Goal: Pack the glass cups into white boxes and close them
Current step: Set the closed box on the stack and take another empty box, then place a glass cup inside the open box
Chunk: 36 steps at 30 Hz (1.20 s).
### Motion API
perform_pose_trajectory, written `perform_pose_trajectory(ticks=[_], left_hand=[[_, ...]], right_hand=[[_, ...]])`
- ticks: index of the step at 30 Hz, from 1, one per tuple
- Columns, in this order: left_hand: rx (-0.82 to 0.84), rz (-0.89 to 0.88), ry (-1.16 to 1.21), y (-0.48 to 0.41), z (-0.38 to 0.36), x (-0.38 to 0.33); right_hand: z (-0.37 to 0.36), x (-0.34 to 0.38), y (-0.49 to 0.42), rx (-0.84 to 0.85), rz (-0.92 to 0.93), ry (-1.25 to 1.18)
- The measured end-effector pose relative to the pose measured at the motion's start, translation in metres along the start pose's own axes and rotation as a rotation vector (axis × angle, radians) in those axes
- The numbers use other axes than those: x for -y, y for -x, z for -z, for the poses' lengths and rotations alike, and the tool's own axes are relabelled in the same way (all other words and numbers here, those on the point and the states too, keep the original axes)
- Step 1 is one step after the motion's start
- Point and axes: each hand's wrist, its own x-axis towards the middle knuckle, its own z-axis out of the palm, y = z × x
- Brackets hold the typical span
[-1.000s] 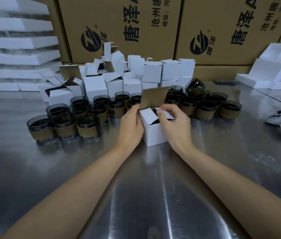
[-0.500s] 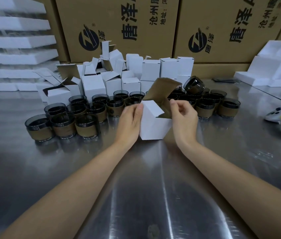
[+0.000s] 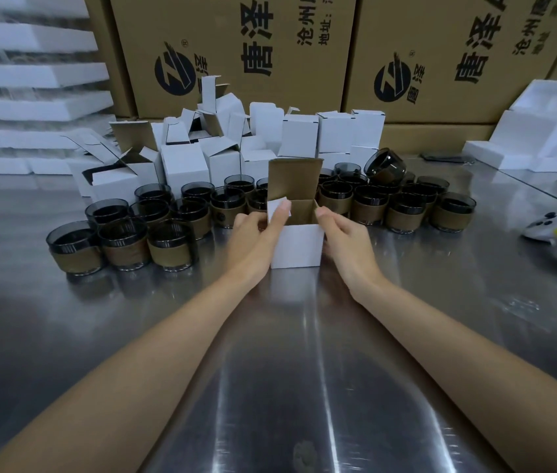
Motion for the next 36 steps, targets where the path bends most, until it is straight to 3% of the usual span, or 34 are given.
perform_pose_trajectory(ticks=[4,8,12,14,18,23,26,29,31,36], left_hand=[[-0.006,0.010,-0.137,0.002,-0.005,-0.004],[-0.088,0.032,-0.092,0.001,-0.006,-0.002],[-0.176,0.175,0.272,-0.003,-0.001,0.001],[-0.182,0.168,0.323,-0.003,-0.001,0.002],[-0.073,-0.028,0.156,0.003,-0.002,-0.002],[0.041,-0.138,-0.120,0.010,-0.001,-0.001],[0.031,-0.131,-0.011,0.008,-0.001,-0.001],[0.021,-0.128,0.014,0.004,-0.001,0.001],[0.041,-0.132,0.007,0.001,-0.002,0.003],[0.056,-0.140,0.014,-0.004,-0.004,0.005]], right_hand=[[0.003,-0.002,0.001,0.106,-0.019,0.152],[0.007,0.004,0.002,0.168,0.005,0.077],[0.011,-0.001,-0.004,0.138,0.048,0.079],[0.014,-0.005,-0.008,0.133,0.058,0.089],[0.020,-0.001,-0.008,0.141,0.048,0.104],[0.025,-0.003,-0.011,0.137,0.132,0.225],[0.032,-0.002,-0.020,0.016,0.232,0.280],[0.047,0.003,-0.042,-0.303,0.465,0.574],[0.060,0.008,-0.062,-0.447,0.511,0.755],[0.079,0.011,-0.104,-0.404,0.325,1.041]])
